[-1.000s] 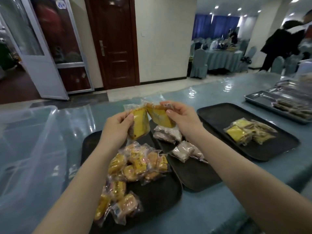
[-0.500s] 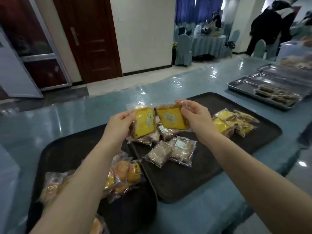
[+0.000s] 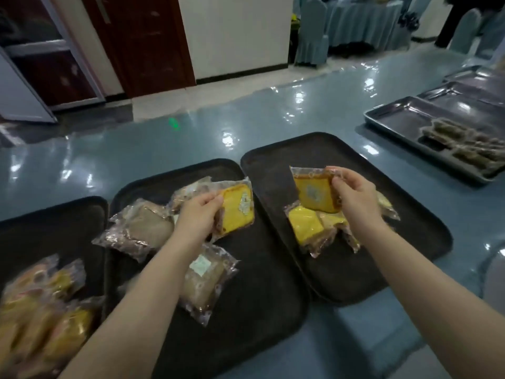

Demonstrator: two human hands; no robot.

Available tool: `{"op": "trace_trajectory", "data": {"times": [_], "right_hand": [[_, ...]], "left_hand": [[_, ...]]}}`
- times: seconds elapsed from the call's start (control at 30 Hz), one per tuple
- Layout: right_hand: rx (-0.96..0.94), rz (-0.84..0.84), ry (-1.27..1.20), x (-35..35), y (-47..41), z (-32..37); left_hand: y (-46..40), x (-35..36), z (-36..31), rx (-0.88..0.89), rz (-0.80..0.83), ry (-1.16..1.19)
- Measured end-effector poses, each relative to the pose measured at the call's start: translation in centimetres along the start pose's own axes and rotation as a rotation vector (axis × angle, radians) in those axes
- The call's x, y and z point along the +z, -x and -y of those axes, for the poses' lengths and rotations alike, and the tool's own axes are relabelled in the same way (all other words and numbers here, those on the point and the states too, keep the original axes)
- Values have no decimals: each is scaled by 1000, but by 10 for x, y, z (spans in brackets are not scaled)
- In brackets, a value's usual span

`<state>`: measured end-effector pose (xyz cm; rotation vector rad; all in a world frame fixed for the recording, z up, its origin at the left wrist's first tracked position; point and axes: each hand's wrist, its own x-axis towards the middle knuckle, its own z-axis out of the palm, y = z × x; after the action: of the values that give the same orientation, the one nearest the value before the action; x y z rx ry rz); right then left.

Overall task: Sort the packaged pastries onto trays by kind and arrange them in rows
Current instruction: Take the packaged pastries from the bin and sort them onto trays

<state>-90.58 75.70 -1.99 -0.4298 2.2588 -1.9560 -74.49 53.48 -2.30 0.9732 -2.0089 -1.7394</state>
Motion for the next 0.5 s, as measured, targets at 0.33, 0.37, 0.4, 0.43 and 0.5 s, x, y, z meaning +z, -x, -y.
{"op": "trace_trajectory", "data": {"times": [0.33, 0.37, 0.4, 0.43, 0.5], "right_hand": [[-415, 66, 471, -86, -86, -72], [-462, 203, 618, -89, -91, -81], [-455, 368, 766, -92, -93, -90], [-417, 521, 892, -94, -93, -98], [-326, 677, 970, -98, -92, -111]], "left_hand": [[-34, 142, -11, 71, -6, -175], [-37, 153, -12, 112, -29, -207], [-40, 164, -12, 157, -37, -247], [-42, 174, -11, 192, -23, -287], [-42, 193, -3, 196, 109, -391]]}}
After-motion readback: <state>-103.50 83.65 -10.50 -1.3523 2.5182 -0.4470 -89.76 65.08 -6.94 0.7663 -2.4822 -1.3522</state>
